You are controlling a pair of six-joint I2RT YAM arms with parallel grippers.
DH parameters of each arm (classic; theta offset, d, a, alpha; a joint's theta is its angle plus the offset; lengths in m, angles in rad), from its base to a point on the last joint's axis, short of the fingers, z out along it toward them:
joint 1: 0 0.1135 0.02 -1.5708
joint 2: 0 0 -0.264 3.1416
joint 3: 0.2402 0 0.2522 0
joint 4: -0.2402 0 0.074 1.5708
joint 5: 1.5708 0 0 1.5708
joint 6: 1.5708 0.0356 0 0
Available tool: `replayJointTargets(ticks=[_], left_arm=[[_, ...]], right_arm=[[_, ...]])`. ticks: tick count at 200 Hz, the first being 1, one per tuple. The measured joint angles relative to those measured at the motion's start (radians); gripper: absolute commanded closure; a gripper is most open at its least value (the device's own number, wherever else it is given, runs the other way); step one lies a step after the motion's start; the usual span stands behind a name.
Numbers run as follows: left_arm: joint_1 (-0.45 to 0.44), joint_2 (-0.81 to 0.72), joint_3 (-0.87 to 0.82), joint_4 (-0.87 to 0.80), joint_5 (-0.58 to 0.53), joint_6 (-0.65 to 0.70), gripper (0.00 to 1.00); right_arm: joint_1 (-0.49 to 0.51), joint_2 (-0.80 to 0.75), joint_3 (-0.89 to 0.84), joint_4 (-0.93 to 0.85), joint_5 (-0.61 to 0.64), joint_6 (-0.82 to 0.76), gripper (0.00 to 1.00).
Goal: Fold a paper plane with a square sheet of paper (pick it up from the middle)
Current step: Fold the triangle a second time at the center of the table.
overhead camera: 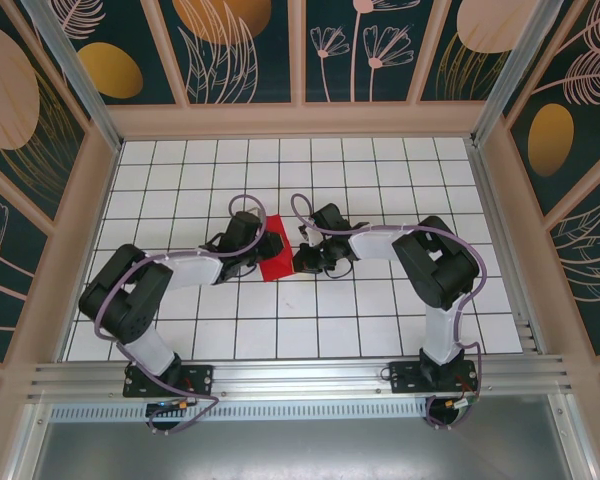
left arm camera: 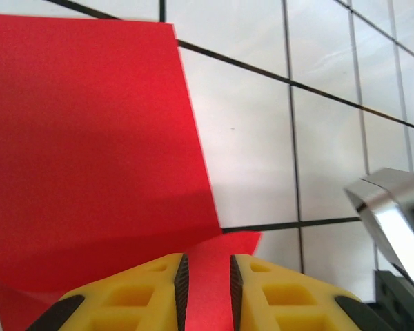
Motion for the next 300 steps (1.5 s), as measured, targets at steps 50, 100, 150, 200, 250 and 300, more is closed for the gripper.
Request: replayJointTargets(ticks=[50, 100, 150, 200, 250, 300], left_arm=[[-0.018, -0.034, -0.060, 0.081, 0.059, -0.036, 0.76], [-0.044, 0.018, -0.056, 0.048, 0.050, -0.051, 0.79], [-0.045, 0.061, -0.032, 0.008, 0.008, -0.051, 0.80], [-0.044, 0.074, -0.012, -0.017, -0.020, -0.051, 0.81], [-0.034, 0.074, -0.012, -0.021, -0.025, -0.051, 0.81], [-0.018, 0.074, -0.012, -0.024, -0.031, -0.051, 0.81]], right_arm=[[-0.001, 0.000, 0.000, 0.000, 0.000, 0.003, 0.92], [-0.001, 0.001, 0.000, 0.000, 0.000, 0.008, 0.93], [-0.004, 0.001, 0.000, 0.000, 0.000, 0.008, 0.92], [-0.005, 0.003, 0.000, 0.002, -0.004, 0.018, 0.92], [-0.006, 0.005, 0.000, 0.004, -0.007, 0.018, 0.93], [-0.006, 0.007, 0.000, 0.008, -0.007, 0.018, 0.93]])
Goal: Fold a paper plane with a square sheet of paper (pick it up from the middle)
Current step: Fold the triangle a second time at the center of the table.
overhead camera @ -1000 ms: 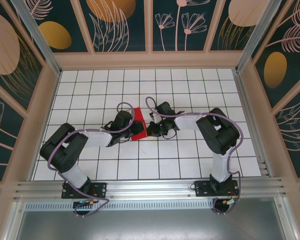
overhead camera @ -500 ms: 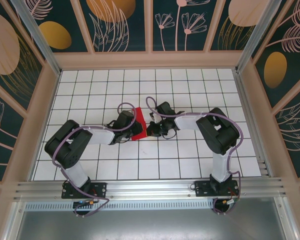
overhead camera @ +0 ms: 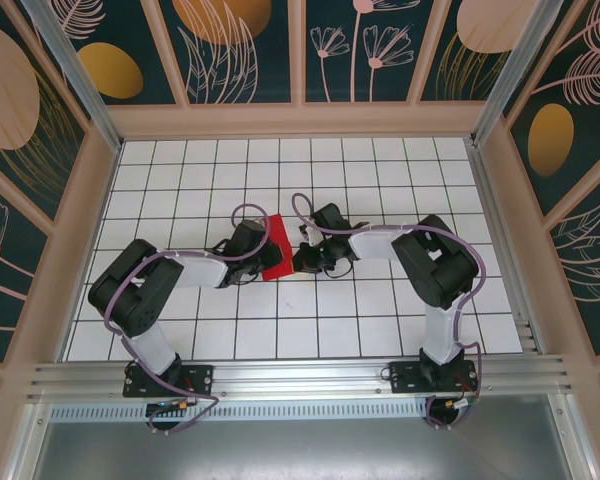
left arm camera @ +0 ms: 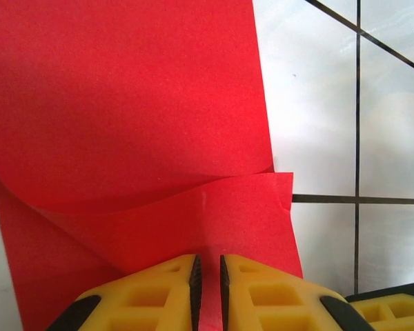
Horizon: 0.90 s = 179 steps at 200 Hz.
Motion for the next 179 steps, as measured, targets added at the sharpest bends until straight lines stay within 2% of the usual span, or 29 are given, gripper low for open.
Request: replayJointTargets(ticks=[140, 179], left_arm=[[0.060, -0.008, -0.007, 0.000, -0.047, 0.001, 0.81], [0.111, -0.036, -0.027, -0.019, -0.119, 0.011, 0.79]], right_arm=[[0.000, 0.005, 0.000, 0.019, 0.000, 0.000, 0.92], [0.000, 0.006, 0.000, 0.021, -0.001, 0.000, 0.92]])
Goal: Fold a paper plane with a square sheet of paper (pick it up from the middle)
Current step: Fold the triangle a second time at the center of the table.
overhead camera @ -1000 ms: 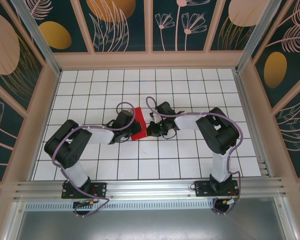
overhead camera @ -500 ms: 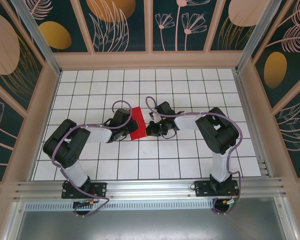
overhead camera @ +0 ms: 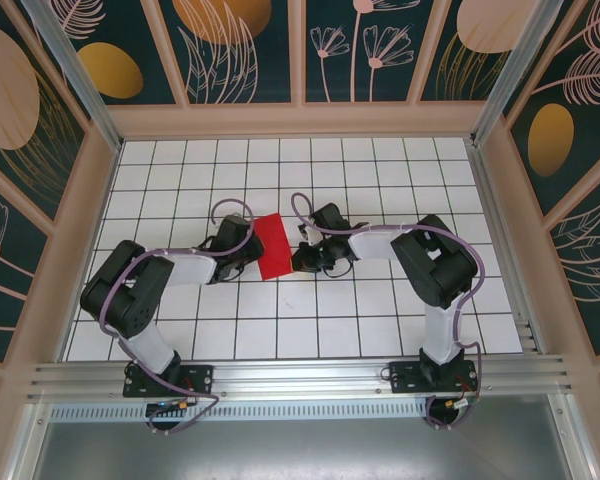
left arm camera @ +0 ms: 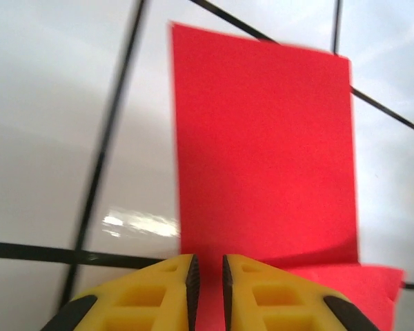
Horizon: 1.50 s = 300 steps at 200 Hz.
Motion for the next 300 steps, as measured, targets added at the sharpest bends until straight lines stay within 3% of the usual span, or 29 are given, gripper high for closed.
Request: replayJointTargets(ticks=[57, 99, 153, 245, 300], left_arm=[[0.031, -0.063, 0.001, -0.068, -0.050, 0.058, 0.77], [0.024, -0.154, -0.008, -0.008, 0.080, 0.072, 0.79], [-0.030, -0.095, -0.010, 0.039, 0.184, 0.069, 0.84], [-0.032, 0.043, 0.029, 0.023, 0.079, 0.065, 0.91], [-0.032, 0.049, 0.036, 0.024, 0.064, 0.034, 0.93]], right_arm=[[0.000, 0.000, 0.000, 0.001, 0.000, 0.000, 0.93], [0.000, 0.000, 0.000, 0.001, 0.000, 0.000, 0.92], [0.000, 0.000, -0.001, 0.002, -0.001, 0.003, 0.92], [0.000, -0.005, 0.000, 0.003, -0.003, 0.003, 0.93], [0.009, -0.005, 0.082, -0.064, 0.047, 0.004, 0.92]])
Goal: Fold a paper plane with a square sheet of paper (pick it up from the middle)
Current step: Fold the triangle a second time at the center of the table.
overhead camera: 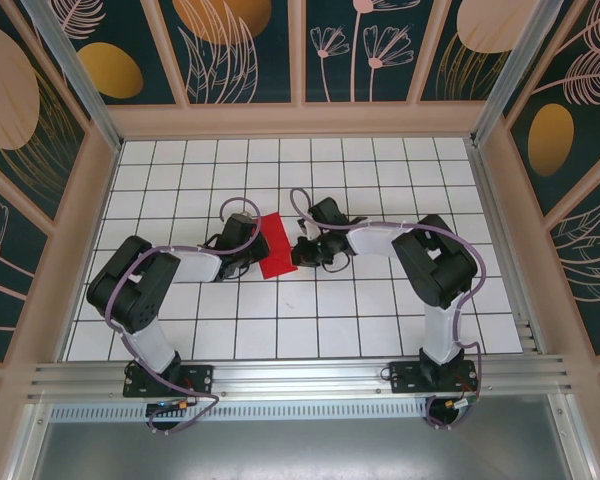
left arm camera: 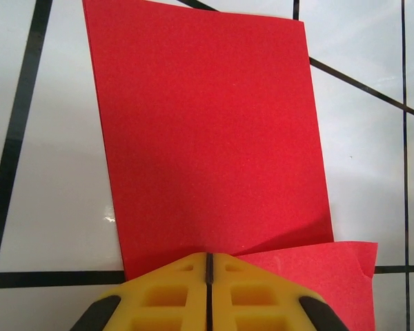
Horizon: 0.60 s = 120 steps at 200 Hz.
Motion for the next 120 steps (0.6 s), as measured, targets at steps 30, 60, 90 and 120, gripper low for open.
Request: replayJointTargets(ticks=[30, 60, 90, 120], left_arm=[[0.000, 0.000, 0.000, 0.000, 0.000, -0.019, 0.93], [0.000, 0.000, 0.000, 0.000, -0.003, -0.034, 0.94], [0.000, 0.002, 0.000, 0.001, -0.003, -0.045, 0.94], [0.000, 0.005, 0.000, 0.008, -0.005, -0.052, 0.94]], right_arm=[[0.034, 0.001, 0.071, -0.004, 0.024, 0.011, 0.94], [0.053, 0.035, 0.131, -0.005, 0.036, 0.029, 0.95], [0.059, 0.095, 0.169, -0.018, 0.042, 0.029, 0.95], [0.065, 0.128, 0.172, -0.043, 0.044, 0.027, 0.95]])
